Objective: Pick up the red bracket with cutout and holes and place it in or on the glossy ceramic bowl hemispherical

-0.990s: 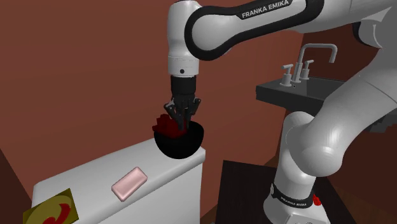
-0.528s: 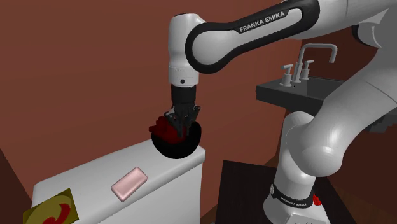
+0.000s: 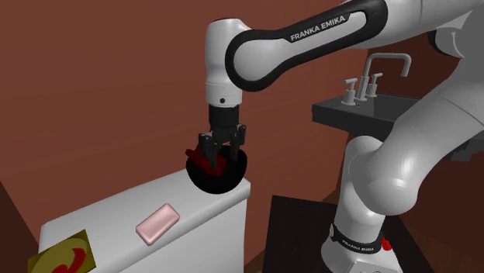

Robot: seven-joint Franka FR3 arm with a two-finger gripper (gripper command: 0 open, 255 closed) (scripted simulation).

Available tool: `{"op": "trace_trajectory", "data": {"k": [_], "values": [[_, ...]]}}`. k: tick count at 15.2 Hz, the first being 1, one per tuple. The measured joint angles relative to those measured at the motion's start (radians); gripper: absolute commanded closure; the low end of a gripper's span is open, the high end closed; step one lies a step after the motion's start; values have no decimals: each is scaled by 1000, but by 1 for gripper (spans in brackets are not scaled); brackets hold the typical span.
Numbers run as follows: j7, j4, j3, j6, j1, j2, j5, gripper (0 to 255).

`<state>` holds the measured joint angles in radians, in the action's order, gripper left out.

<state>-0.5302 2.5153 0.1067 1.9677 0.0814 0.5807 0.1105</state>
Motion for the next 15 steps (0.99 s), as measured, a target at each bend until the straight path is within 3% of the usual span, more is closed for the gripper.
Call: {"op": "trace_trajectory", "data": {"k": [4,10,15], "values": [[0,2,0,-1,0,0,0,0],[-4,-102,-8,-124,3,20,-8,0],[-2,-110,-11,-133,4,21,-9,0]]}}
